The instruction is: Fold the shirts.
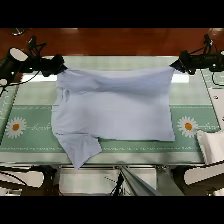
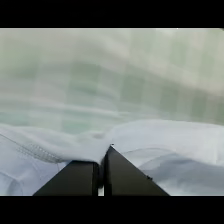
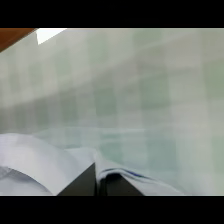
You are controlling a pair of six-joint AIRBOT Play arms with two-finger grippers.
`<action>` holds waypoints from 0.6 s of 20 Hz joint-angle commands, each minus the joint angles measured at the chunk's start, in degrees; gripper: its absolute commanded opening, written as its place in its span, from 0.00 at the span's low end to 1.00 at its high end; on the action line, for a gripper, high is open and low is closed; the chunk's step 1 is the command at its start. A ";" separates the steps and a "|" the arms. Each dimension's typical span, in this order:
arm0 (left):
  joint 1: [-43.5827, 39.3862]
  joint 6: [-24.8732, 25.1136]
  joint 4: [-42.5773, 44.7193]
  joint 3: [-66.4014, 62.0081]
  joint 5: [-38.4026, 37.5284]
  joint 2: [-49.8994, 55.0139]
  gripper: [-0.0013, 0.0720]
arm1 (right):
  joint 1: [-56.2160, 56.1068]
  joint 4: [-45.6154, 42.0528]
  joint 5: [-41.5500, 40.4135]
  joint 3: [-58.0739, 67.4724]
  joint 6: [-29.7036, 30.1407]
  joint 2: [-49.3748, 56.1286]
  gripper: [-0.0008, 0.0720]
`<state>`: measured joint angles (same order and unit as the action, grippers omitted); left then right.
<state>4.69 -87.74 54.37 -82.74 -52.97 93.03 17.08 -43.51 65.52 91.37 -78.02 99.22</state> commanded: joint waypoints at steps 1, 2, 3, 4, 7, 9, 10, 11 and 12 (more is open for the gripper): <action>4.07 7.96 -1.05 -3.10 -19.52 0.28 0.05 | 2.75 -0.44 12.15 1.88 2.34 0.39 0.04; 5.40 9.25 -0.79 -2.93 -24.63 0.02 0.05 | 3.52 -2.23 15.32 1.84 2.34 0.15 0.04; 6.43 9.99 0.76 -2.40 -29.29 -0.04 0.05 | 3.65 -5.27 17.81 1.75 2.29 0.09 0.04; 7.02 9.97 3.48 -1.25 -32.11 -0.04 0.05 | 3.48 -9.40 19.87 1.42 2.23 0.09 0.04; 6.95 9.99 6.71 5.25 -30.97 -0.02 0.05 | 1.75 -13.42 19.06 -2.56 2.29 0.13 0.04; 6.60 10.05 6.67 10.14 -26.93 0.00 0.05 | 0.17 -13.42 14.91 -6.54 2.27 0.15 0.04; 6.58 10.19 6.69 11.89 -25.07 0.00 0.05 | -0.66 -13.42 12.59 -8.28 2.27 0.13 0.04; 6.58 10.16 6.67 12.98 -23.85 0.00 0.05 | -1.33 -13.44 10.78 -9.57 2.25 0.13 0.04; 6.58 10.16 6.54 13.57 -23.41 -0.02 0.05 | -1.86 -13.44 9.11 -10.58 2.08 0.15 0.04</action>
<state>11.16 -78.04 60.34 -72.88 -78.67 93.06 16.84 -55.64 78.91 84.42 -75.85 99.35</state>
